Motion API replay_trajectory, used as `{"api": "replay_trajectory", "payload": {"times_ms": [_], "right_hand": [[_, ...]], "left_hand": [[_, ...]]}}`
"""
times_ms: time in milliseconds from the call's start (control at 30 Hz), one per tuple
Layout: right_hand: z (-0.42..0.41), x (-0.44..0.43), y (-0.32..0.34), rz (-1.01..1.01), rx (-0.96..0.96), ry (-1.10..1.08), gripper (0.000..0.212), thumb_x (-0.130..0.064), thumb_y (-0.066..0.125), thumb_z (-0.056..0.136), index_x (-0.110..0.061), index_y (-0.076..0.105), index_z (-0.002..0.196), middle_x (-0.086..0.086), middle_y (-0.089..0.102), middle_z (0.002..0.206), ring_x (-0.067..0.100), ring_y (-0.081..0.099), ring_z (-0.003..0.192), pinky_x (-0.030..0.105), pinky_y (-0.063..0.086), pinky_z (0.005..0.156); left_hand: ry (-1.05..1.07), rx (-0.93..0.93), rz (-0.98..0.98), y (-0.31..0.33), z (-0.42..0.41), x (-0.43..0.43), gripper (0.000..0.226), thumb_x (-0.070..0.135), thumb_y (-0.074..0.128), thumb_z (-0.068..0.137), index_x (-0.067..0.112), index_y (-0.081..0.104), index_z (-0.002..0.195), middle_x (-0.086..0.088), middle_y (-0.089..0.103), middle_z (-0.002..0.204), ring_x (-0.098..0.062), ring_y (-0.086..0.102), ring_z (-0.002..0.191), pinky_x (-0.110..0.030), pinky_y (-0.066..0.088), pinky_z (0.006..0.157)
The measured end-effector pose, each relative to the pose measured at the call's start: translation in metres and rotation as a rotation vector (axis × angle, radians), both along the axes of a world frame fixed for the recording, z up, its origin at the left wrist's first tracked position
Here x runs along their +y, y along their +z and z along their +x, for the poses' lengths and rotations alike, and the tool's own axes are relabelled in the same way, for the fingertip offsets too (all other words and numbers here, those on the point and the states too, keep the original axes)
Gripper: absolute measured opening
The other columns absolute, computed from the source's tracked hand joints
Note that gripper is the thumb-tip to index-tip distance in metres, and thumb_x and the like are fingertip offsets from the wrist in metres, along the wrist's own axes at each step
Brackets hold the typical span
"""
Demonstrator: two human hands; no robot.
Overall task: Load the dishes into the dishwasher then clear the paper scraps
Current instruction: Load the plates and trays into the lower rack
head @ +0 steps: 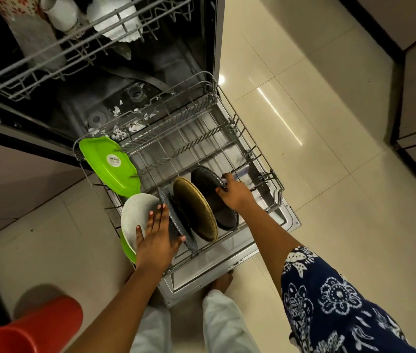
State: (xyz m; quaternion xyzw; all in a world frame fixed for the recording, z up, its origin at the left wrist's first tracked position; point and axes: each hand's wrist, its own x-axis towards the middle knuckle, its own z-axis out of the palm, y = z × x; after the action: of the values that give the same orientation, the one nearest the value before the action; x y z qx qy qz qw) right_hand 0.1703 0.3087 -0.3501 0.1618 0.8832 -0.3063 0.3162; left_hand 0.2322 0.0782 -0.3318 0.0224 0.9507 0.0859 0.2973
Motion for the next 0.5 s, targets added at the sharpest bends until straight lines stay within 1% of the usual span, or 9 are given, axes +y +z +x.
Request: {"api": "replay_trajectory", "payload": {"times_ms": [67,133,200,267,333,400,500], "right_hand": [[0.005,-0.006,0.014,0.059,0.101,-0.071,0.048,-0.027,0.051,0.094,-0.009,0.037,0.136,0.018,0.052,0.128,0.033,0.050,0.117,0.043,0.046,0.093],[0.008,-0.020,0.041,0.144,0.255,-0.125,0.045,-0.023,0.053,0.093,-0.009,0.042,0.134,0.013,0.047,0.135,0.030,0.040,0.126,0.041,0.039,0.101],[0.006,-0.043,0.076,0.171,0.385,-0.150,0.040,-0.020,0.053,0.092,-0.009,0.047,0.129,0.011,0.047,0.133,0.027,0.039,0.125,0.039,0.037,0.103],[0.000,-0.082,0.121,0.115,0.489,-0.143,0.033,-0.018,0.053,0.091,-0.009,0.052,0.124,0.011,0.050,0.129,0.027,0.041,0.121,0.039,0.039,0.102],[-0.010,-0.128,0.164,0.032,0.616,-0.112,0.030,-0.019,0.049,0.089,-0.009,0.058,0.117,0.013,0.055,0.123,0.031,0.046,0.117,0.041,0.038,0.100],[-0.027,-0.194,0.209,-0.063,0.761,-0.026,0.036,-0.027,0.043,0.085,-0.009,0.063,0.109,0.012,0.061,0.115,0.033,0.052,0.110,0.036,0.036,0.096],[-0.055,-0.311,0.274,-0.185,0.925,0.106,0.038,-0.029,0.041,0.082,-0.011,0.065,0.104,0.009,0.064,0.110,0.029,0.055,0.106,0.032,0.034,0.097]], "left_hand": [[-0.017,-0.007,0.015,0.010,-0.001,0.000,0.091,0.054,0.050,0.090,0.021,-0.006,0.153,0.001,0.004,0.161,-0.016,0.001,0.148,-0.049,0.007,0.117],[-0.038,0.014,0.024,0.031,-0.005,-0.005,0.084,0.050,0.050,0.091,0.022,0.001,0.153,0.002,0.007,0.161,-0.015,0.003,0.148,-0.048,0.008,0.117],[-0.062,0.091,0.046,0.063,-0.016,-0.016,0.073,0.046,0.049,0.093,0.024,0.013,0.153,0.003,0.011,0.161,-0.015,0.006,0.148,-0.046,0.010,0.117],[-0.027,0.224,0.107,0.108,-0.032,-0.046,0.061,0.042,0.051,0.093,0.025,0.031,0.148,0.001,0.022,0.158,-0.018,0.018,0.146,-0.047,0.014,0.116],[0.043,0.385,0.152,0.155,-0.050,-0.089,0.054,0.038,0.056,0.090,0.023,0.045,0.141,-0.001,0.036,0.152,-0.021,0.032,0.141,-0.050,0.020,0.114],[0.149,0.562,0.166,0.204,-0.064,-0.157,0.050,0.031,0.062,0.087,0.021,0.052,0.135,-0.004,0.045,0.146,-0.025,0.040,0.136,-0.050,0.026,0.111],[0.298,0.762,0.132,0.274,-0.075,-0.274,0.046,0.026,0.063,0.088,0.020,0.054,0.133,-0.004,0.046,0.145,-0.024,0.042,0.134,-0.048,0.031,0.110]]}}
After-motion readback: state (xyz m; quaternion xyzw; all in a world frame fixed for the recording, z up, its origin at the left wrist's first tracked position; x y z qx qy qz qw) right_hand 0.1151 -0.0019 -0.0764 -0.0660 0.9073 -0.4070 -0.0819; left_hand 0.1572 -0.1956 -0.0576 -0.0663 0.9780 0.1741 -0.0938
